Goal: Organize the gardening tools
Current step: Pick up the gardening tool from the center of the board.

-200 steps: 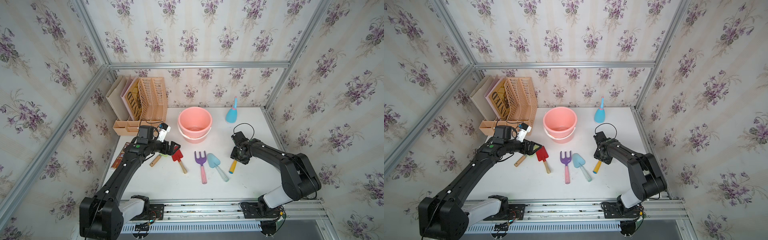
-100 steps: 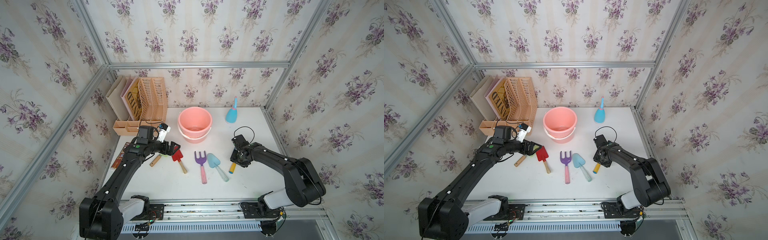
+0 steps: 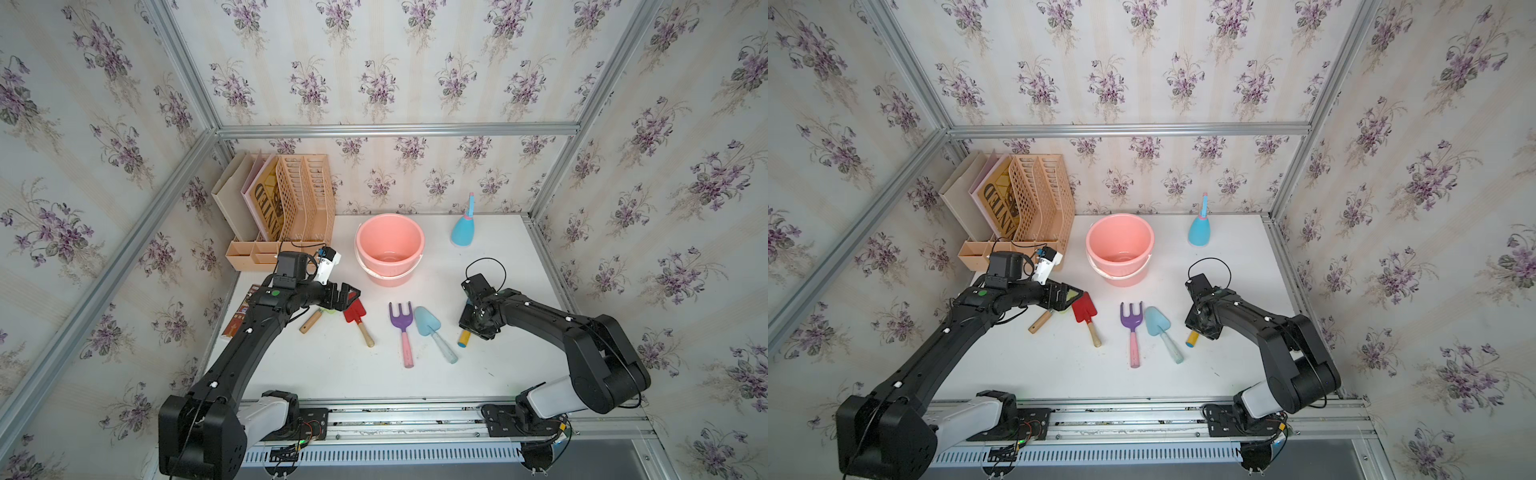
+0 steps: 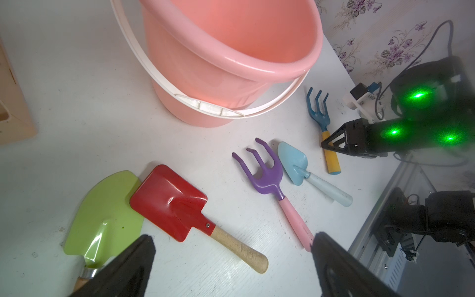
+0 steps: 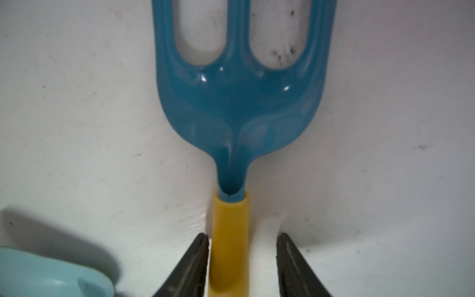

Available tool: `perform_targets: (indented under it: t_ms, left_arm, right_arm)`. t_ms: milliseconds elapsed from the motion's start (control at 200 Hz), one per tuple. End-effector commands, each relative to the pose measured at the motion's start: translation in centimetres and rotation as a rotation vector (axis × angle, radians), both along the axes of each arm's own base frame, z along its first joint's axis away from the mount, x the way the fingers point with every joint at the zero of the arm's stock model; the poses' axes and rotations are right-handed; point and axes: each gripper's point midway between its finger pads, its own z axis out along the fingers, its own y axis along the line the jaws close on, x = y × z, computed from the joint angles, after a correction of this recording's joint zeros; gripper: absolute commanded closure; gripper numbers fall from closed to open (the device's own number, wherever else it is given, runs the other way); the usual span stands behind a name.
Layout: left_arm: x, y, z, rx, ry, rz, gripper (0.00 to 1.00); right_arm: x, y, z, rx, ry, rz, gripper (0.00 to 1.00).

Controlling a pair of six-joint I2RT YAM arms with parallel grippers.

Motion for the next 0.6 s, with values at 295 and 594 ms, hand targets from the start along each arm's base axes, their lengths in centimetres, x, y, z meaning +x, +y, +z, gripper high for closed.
perform_targets:
  t_ms: [295,594]
  left_arm:
    - [0.2,0.2,0.1,0.009,-0.009,0.007,0.01]
    - [0.2,0.2,0.1,0.008,-0.011,0.008,0.01]
  right_arm:
    - [-1.2,1.1,-0.3,0.043,0.014,0.017,0.53]
    - [-2.2,1.7,-0.4,0.068,0.027,0.030,0.56]
